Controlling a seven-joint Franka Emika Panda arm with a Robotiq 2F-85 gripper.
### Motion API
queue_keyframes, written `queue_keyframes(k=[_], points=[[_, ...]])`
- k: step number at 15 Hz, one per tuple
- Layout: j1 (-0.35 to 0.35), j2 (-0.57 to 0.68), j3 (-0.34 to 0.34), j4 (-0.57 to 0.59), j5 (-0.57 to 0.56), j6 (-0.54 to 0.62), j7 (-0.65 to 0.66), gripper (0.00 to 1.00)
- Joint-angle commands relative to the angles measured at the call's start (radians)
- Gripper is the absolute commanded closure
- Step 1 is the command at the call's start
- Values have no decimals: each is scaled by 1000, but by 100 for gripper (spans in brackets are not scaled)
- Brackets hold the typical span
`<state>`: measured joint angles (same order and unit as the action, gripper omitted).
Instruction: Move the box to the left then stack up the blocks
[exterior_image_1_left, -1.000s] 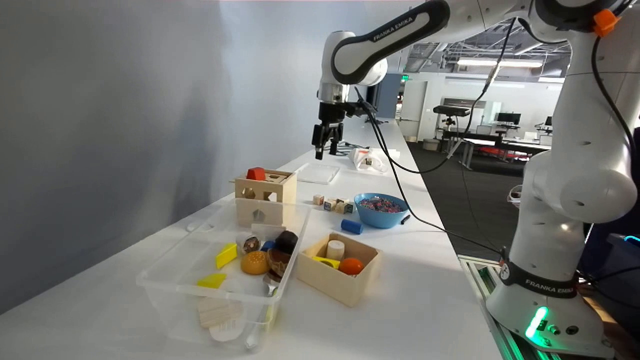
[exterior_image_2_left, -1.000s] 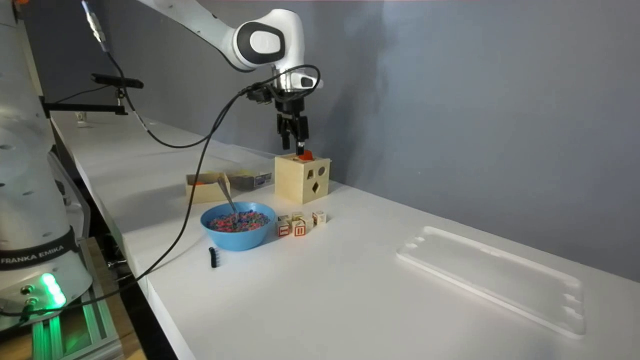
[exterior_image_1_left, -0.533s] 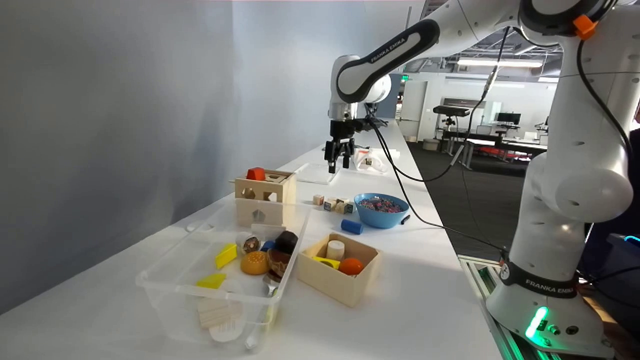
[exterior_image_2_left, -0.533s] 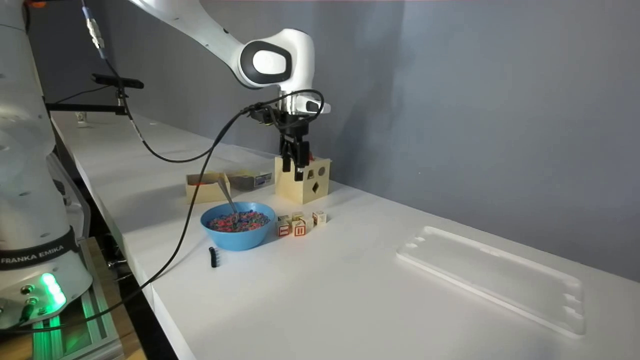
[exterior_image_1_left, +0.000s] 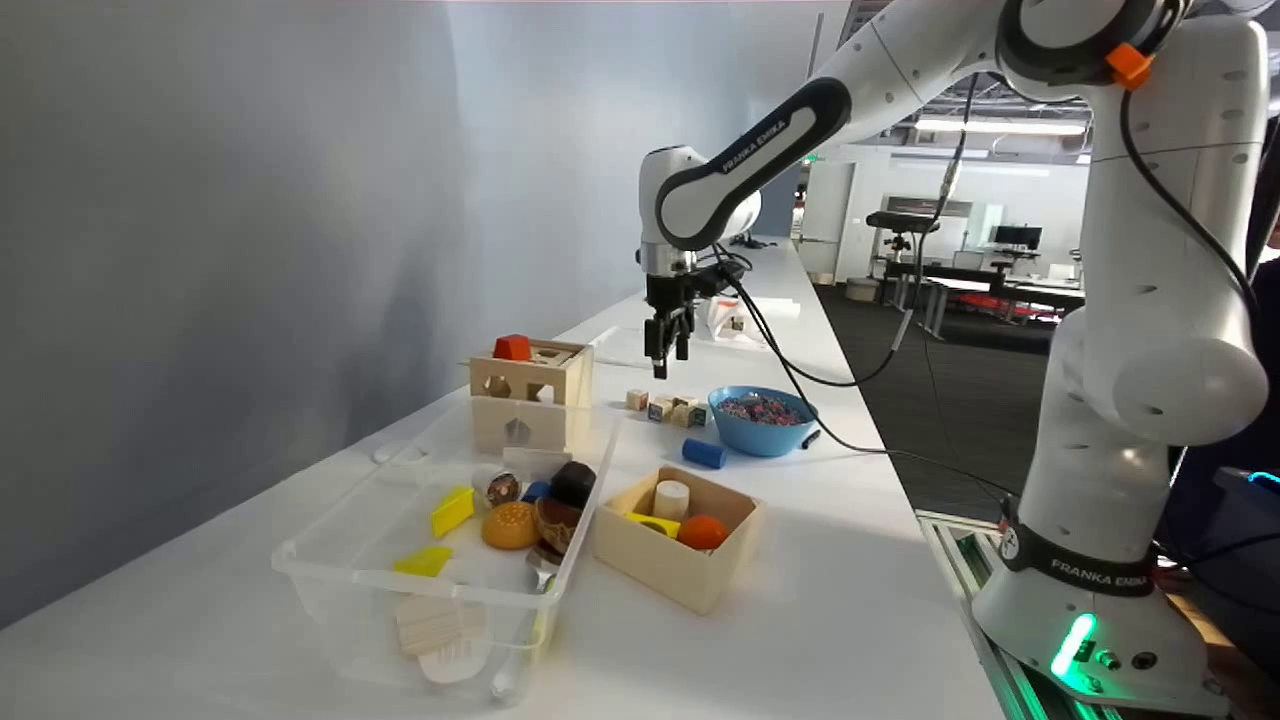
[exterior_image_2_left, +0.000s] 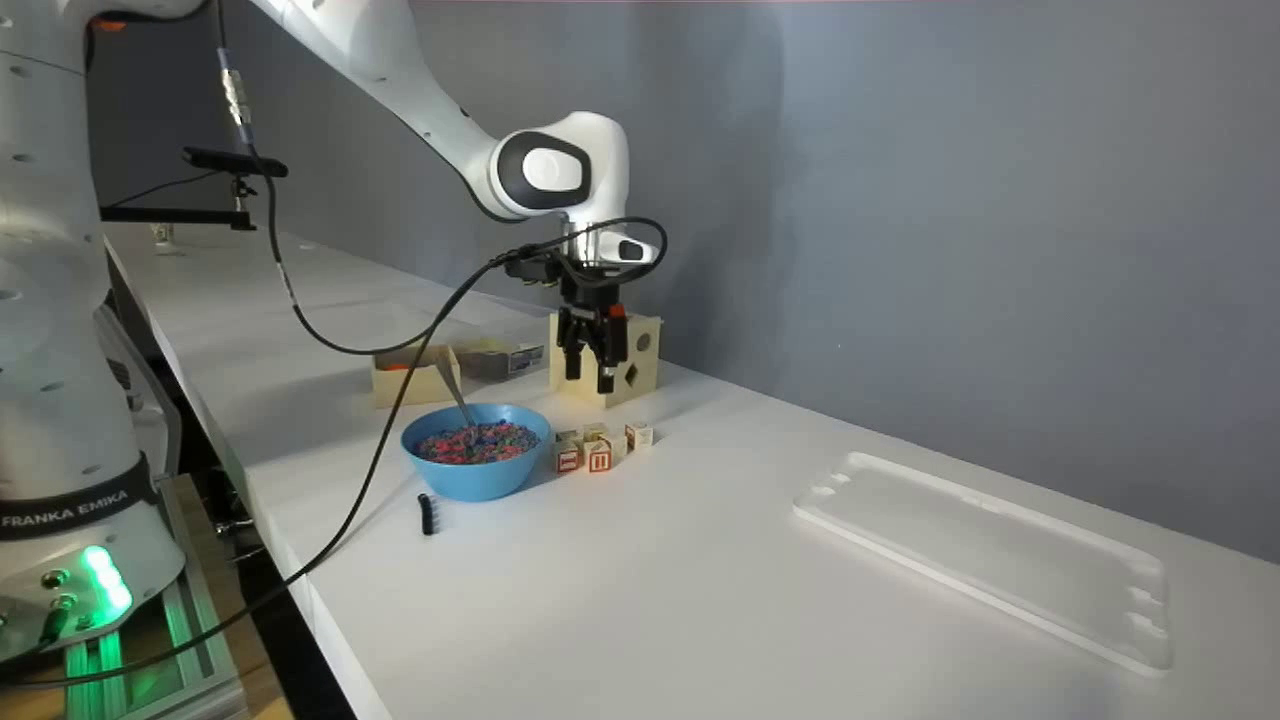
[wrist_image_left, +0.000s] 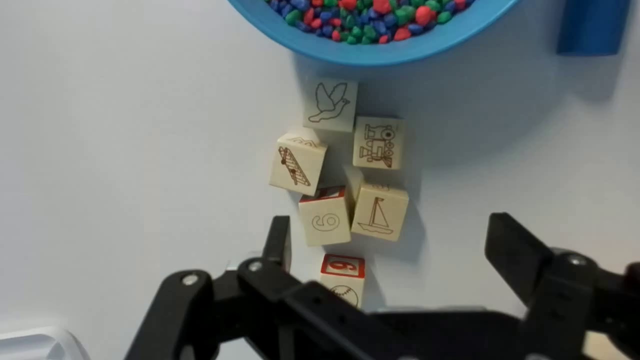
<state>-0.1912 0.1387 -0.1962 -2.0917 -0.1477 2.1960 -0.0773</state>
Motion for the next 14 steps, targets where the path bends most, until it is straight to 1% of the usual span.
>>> queue_keyframes(k=[1,2,6,9,14], points=[[-13,47,-2,7,-4,43,-34,0],[-13,59,-5,4,-18,52,-28,0],[-33,108,-9,33,16,30,-68,0],[-50,130,-19,57,12,27,-71,0],[-66,161,-16,85,26,22,-80,0]])
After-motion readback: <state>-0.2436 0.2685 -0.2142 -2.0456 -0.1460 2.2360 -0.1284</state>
